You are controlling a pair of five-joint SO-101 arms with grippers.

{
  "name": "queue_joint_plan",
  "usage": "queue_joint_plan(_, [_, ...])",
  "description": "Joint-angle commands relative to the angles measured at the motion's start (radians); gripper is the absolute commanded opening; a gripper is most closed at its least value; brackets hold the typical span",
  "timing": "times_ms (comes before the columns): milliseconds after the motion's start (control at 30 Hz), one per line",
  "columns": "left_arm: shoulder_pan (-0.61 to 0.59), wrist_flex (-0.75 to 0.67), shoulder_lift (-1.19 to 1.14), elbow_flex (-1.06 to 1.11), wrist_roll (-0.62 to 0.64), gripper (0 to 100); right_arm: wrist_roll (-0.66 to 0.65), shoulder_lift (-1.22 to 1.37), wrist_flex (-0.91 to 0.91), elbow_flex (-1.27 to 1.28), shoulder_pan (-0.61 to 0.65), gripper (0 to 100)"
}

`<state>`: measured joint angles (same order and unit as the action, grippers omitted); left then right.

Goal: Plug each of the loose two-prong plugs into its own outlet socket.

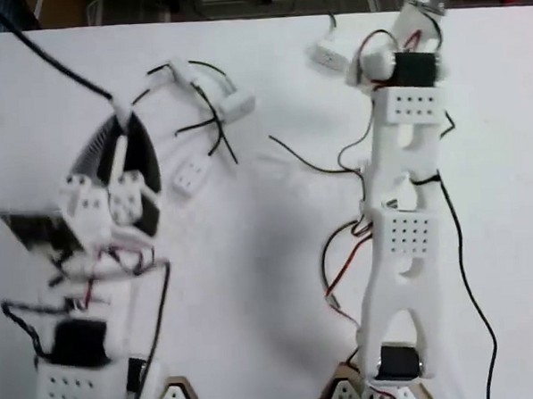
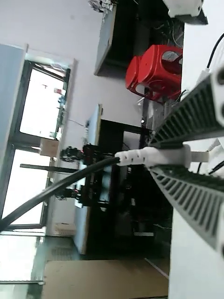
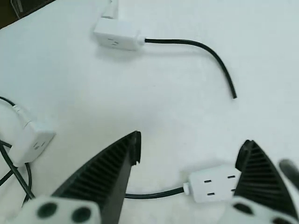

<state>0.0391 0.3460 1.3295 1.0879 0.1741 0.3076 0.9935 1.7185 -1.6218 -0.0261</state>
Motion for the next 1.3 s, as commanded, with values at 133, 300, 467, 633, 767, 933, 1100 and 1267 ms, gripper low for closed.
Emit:
queue_joint_plan(133, [-0.15, 0.227, -0.306, -0.503, 0.189, 2, -0.009, -0.076, 0.007, 0.106, -0.131, 32.3])
queue_joint_plan(300, [-0.286, 0.379, -0.387, -0.723, 0.219, 2, -0.009, -0.076, 0.007, 0.241, -0.171, 32.3])
queue_joint_plan(467, [-0.375, 0.482, -0.461, -0.944, 0.209, 2, -0.009, -0.077, 0.005, 0.384, -0.163, 32.3])
queue_joint_plan(633, [-0.371, 0.594, -0.576, -1.215, 0.189, 2, -0.009, -0.077, 0.005, 0.5, -0.124, 32.3])
queue_joint_plan(767, [-0.318, 0.7, -0.713, -1.252, 0.189, 2, -0.009, -0.074, 0.004, 0.574, -0.107, 32.3])
queue_joint_plan(933, [-0.213, 0.74, -0.799, -1.059, 0.18, 2, -0.009, -0.068, 0.001, 0.674, -0.093, 32.3])
queue_joint_plan(1100, [0.005, 0.589, -0.75, -0.753, 0.069, 2, -0.009, -0.067, -0.007, 0.733, -0.065, 32.3])
queue_joint_plan(1267, [0.111, 0.252, -0.702, -0.345, 0.041, 2, -0.009, -0.067, -0.031, 0.795, -0.042, 32.3])
